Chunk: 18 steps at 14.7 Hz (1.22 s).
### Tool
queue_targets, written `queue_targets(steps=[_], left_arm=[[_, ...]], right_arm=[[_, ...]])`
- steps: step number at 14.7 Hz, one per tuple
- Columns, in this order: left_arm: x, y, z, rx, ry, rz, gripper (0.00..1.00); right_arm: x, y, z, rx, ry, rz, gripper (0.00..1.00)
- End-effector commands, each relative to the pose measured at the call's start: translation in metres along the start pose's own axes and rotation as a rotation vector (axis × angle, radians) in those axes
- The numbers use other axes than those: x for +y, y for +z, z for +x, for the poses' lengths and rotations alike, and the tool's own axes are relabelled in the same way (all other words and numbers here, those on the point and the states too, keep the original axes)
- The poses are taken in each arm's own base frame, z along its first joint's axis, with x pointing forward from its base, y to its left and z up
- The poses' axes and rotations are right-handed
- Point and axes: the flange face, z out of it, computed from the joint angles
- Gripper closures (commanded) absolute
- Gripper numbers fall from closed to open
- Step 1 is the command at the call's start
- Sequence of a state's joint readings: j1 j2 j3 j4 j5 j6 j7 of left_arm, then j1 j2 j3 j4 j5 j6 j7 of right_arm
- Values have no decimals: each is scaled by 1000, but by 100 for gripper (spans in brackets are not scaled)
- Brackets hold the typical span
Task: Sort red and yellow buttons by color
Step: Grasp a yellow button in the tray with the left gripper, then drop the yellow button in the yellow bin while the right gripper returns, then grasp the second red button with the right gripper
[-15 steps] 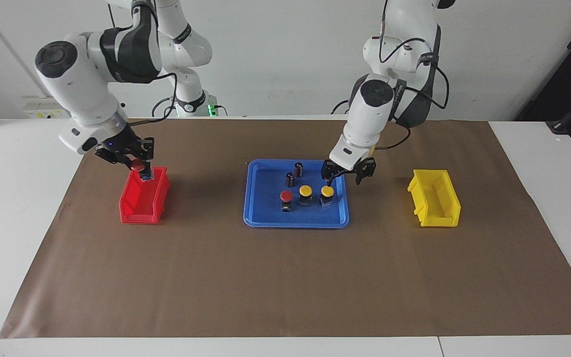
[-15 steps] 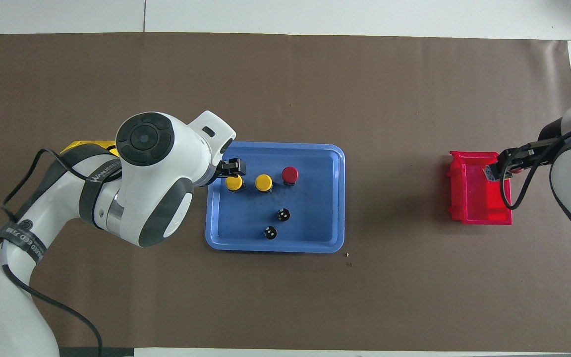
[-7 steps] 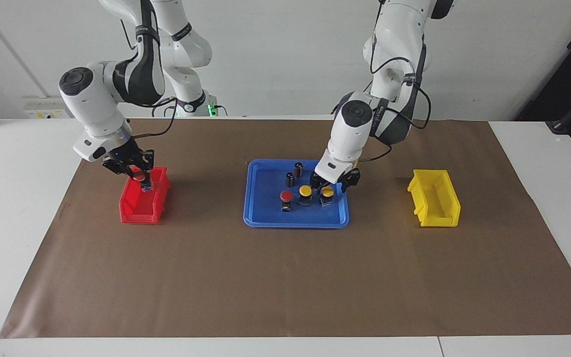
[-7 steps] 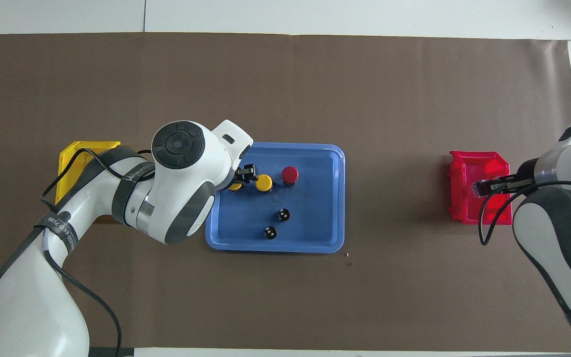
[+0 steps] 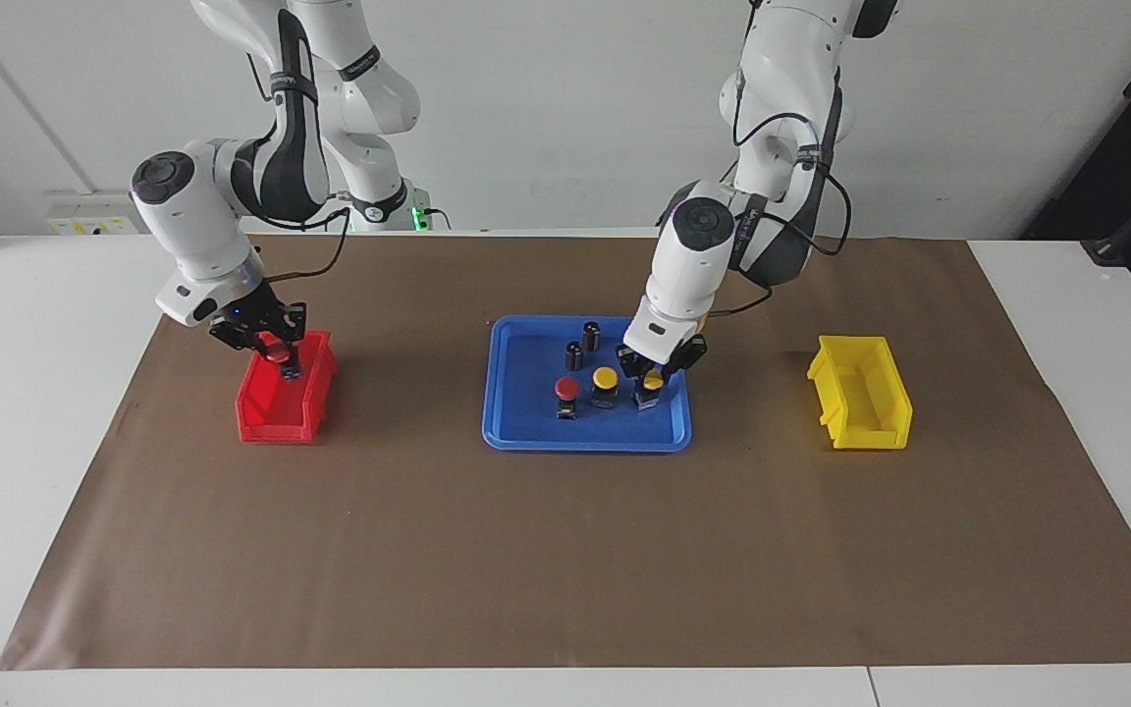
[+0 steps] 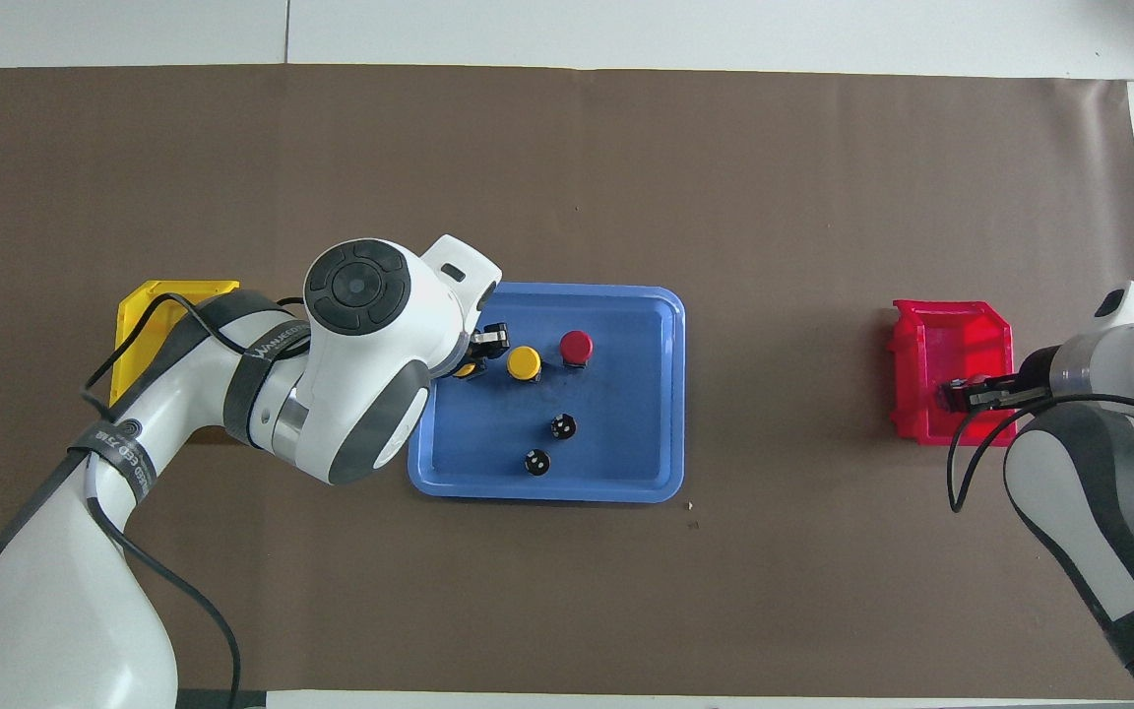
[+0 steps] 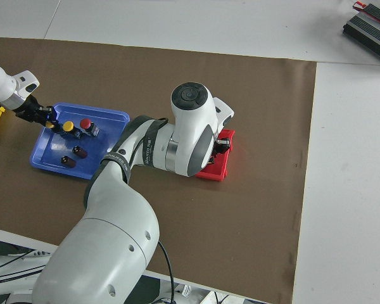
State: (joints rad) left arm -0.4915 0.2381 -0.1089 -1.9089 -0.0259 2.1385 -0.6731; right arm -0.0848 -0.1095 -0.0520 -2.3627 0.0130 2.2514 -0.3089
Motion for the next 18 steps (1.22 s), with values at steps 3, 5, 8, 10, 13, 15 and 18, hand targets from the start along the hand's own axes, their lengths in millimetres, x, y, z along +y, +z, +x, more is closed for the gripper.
queue_targets(steps=[3,5,8,10,13,15,18], left_arm=[[-74,-91,28,-39,54,49,99],[-124,-115,43,-36,50,49,99],[-212,-132,61,-49,145,67,99],[-256,-136,72,-45,246,76,98],[-304,-126,79,-31,339,68,98],[-317,-107,70,-4,334,70,99],[-320,-68,53,-3,339,70,99]], right_arm=[[-3,8,-12,28,2,-4,66],[-3,6,-11,24,-4,-3,20],[6,-40,22,-37,-7,14,1],[-21,-85,61,-50,-30,17,1],[-142,-113,114,25,31,2,1],[-237,-98,125,79,114,16,1],[-331,-50,137,117,170,32,3]])
